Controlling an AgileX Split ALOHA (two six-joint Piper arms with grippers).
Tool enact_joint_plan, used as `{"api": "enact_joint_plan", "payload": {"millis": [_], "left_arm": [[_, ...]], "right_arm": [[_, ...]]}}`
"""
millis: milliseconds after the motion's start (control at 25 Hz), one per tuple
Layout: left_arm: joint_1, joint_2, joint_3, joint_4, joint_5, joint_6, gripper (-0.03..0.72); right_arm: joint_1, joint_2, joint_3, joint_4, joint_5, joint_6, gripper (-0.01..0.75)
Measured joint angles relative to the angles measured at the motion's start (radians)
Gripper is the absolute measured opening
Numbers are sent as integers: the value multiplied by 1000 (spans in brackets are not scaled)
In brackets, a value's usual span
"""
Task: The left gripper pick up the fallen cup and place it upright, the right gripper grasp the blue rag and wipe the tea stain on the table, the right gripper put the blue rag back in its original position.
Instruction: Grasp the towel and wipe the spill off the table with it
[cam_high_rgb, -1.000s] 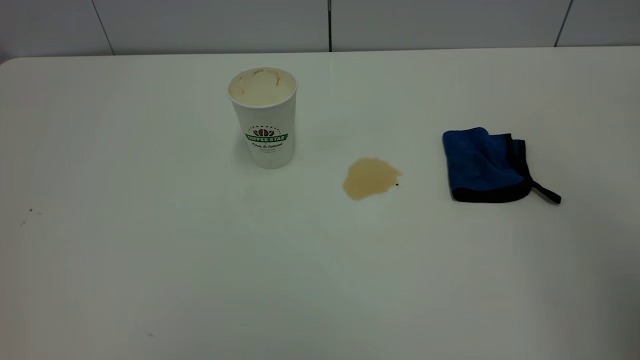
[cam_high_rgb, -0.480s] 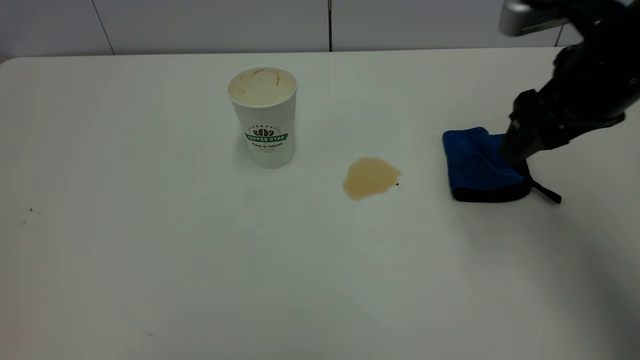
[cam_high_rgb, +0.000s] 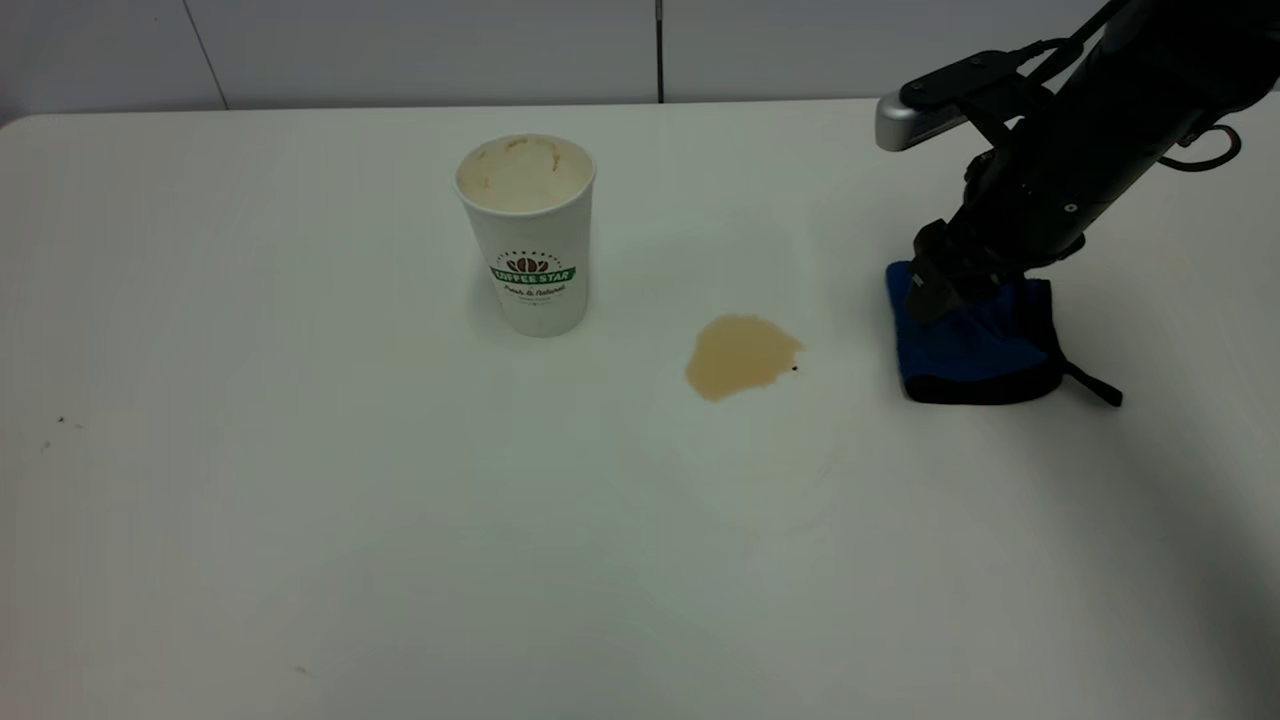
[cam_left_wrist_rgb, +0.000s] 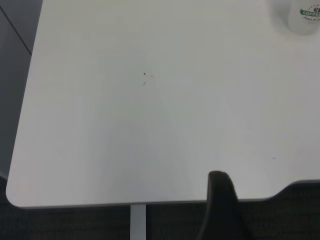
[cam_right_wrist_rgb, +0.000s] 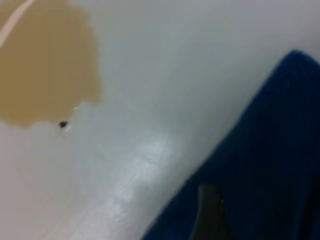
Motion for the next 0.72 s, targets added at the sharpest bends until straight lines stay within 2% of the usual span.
{"api": "enact_joint_plan", "payload": {"millis": [280, 360, 440, 480, 560, 600, 720], "left_arm": [[0, 0, 0, 0, 0, 0, 514], [0, 0, 0, 0, 0, 0, 514], [0, 0, 0, 0, 0, 0, 514], [0, 0, 0, 0, 0, 0, 514], [0, 0, 0, 0, 0, 0, 514], [0, 0, 0, 0, 0, 0, 514], [0, 0, 0, 0, 0, 0, 514]], "right_arm": [[-25, 71, -29, -58, -43, -2, 589], [-25, 77, -29, -58, -46, -2, 561], [-17, 78, -30, -57, -42, -2, 451], [-8, 79, -30, -57, -37, -2, 374], [15, 79, -32, -52, -36, -2, 171], [28, 79, -32, -45, -39, -2, 100], [88, 84, -37, -14, -66, -2, 55]]}}
